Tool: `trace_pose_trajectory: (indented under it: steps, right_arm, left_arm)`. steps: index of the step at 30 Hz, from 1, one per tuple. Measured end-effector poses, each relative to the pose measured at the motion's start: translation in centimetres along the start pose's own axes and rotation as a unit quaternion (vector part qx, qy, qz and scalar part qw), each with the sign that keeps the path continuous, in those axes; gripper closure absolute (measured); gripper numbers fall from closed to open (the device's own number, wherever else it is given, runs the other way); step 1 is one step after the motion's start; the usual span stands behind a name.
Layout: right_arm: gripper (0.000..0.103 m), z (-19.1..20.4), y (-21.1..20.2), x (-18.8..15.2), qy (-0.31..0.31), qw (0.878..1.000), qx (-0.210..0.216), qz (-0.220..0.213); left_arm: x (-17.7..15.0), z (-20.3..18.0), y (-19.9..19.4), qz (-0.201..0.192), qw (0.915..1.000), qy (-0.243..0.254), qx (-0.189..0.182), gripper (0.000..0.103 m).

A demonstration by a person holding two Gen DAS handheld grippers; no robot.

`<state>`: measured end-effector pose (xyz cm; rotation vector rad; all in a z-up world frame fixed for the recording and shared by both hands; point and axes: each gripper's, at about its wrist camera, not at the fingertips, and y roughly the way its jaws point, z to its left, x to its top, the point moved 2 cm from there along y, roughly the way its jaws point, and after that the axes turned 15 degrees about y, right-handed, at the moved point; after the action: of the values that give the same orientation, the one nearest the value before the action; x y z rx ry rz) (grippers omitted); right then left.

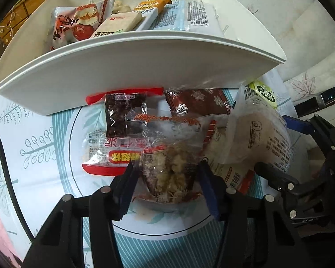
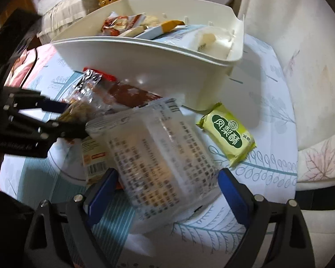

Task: Organize snacks
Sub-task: 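Grasp the clear nut bag with the left gripper while the right grasps the large clear printed bag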

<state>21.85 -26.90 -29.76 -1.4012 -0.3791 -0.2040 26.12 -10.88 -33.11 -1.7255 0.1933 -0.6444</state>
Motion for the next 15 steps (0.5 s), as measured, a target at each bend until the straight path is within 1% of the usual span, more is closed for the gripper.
trace_pose_trajectory:
  steps: [3, 8, 13, 15]
  right_arm:
    - [0.006, 0.1, 0.2, 0.2, -0.001, 1.0, 0.0, -0.002]
    - [0.003, 0.5, 0.6, 0.1, -0.011, 1.0, -0.004, -0.01]
    - [0.004, 0.6, 0.7, 0.0, -0.009, 1.0, -0.004, -0.019]
    - [0.008, 0.7, 0.6, -0.1, -0.01, 1.0, 0.0, -0.02]
  left_arm:
    - [-0.1, -0.1, 0.2, -0.005, 0.9999, -0.008, -0.005, 0.05]
    - [-0.4, -0.2, 0.2, -0.01, 0.9999, -0.005, -0.006, 0.053]
    - [-0.6, 0.1, -0.7, -0.008, 0.9999, -0.013, -0.004, 0.054]
    - [-0.6, 0.3, -1.0, -0.008, 0.9998, -0.019, -0.005, 0.055]
